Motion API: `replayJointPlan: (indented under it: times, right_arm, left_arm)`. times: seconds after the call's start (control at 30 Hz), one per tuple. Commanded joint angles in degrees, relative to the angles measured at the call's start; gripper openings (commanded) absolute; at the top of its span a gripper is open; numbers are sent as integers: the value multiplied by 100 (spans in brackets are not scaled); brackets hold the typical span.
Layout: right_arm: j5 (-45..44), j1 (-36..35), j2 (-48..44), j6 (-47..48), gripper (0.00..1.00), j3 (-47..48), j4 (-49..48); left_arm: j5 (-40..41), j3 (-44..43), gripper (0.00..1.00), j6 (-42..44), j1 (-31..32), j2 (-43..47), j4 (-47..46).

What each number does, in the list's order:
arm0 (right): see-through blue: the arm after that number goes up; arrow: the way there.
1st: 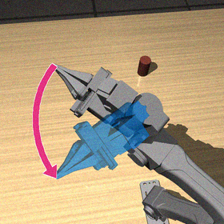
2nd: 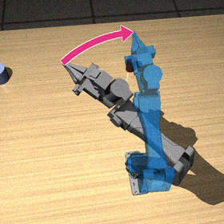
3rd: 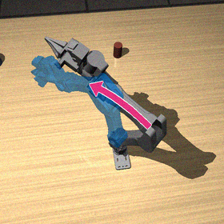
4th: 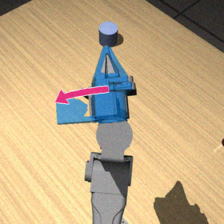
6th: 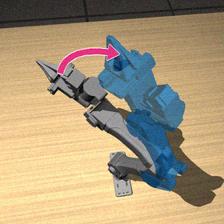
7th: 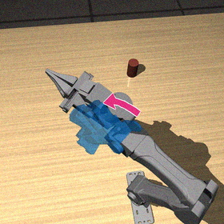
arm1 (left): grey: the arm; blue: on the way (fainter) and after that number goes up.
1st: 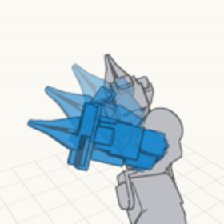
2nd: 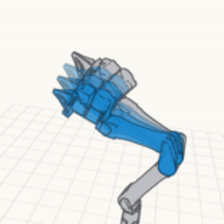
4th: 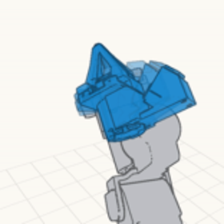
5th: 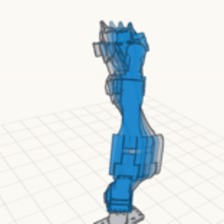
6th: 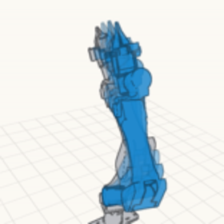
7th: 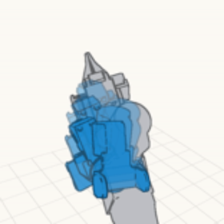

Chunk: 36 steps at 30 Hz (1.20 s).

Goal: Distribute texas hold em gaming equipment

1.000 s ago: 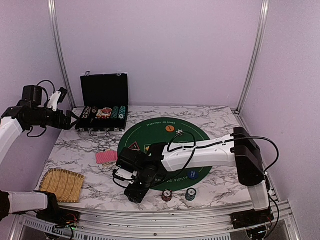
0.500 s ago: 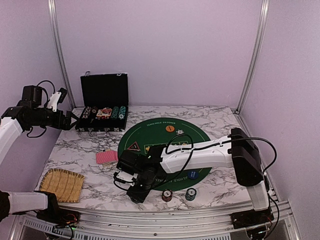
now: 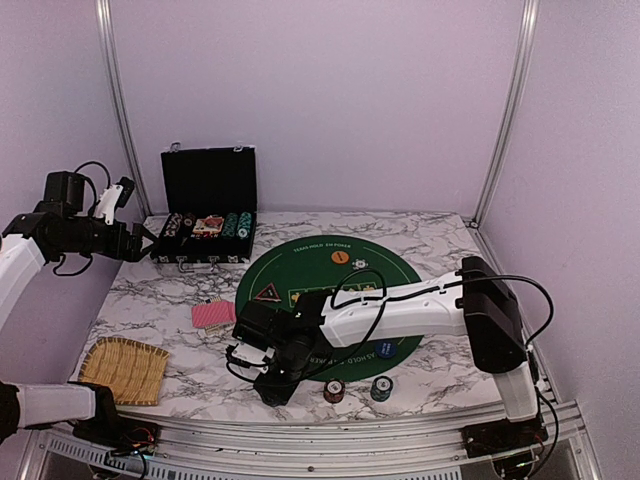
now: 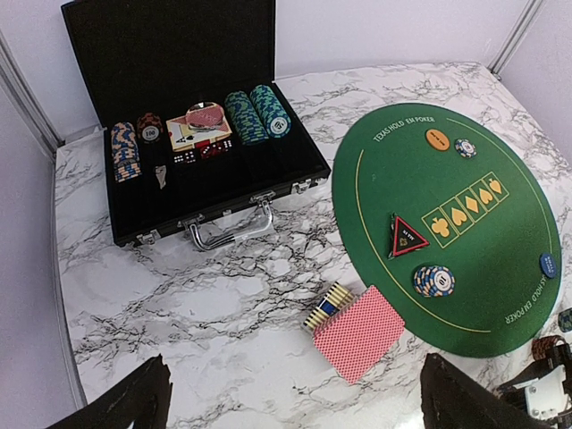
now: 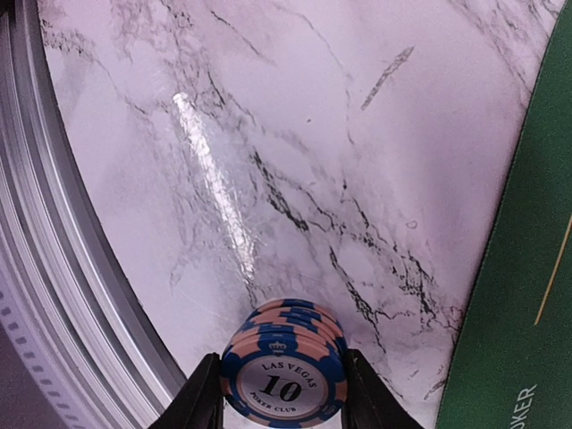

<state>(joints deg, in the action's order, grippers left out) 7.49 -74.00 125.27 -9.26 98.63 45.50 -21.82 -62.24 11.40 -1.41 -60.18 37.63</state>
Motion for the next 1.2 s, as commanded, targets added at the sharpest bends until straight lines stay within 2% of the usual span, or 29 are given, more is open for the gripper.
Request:
replayJointPlan:
  times: [0.0,0.3,0.5,0.97,1.17]
  right_arm:
    - [71,-45,-98,-93,11,73,-7]
    - [31,59,-484,-200,8,170,133]
    - [68,374,-931,-326,7,-150,62]
    - [-402,1672,-1947,-539,7,-2373,-364]
    - [-496,2002,-2098,-608,6,-2964,-605]
  left_arm:
    - [36,-104,99,65,-17,113,114]
    - [22,-130,99,62,-17,103,121]
    - [27,-140,99,63,-17,99,124]
    - [2,-104,99,82,-22,116,125]
    - [-20,-113,99,78,-17,104,125]
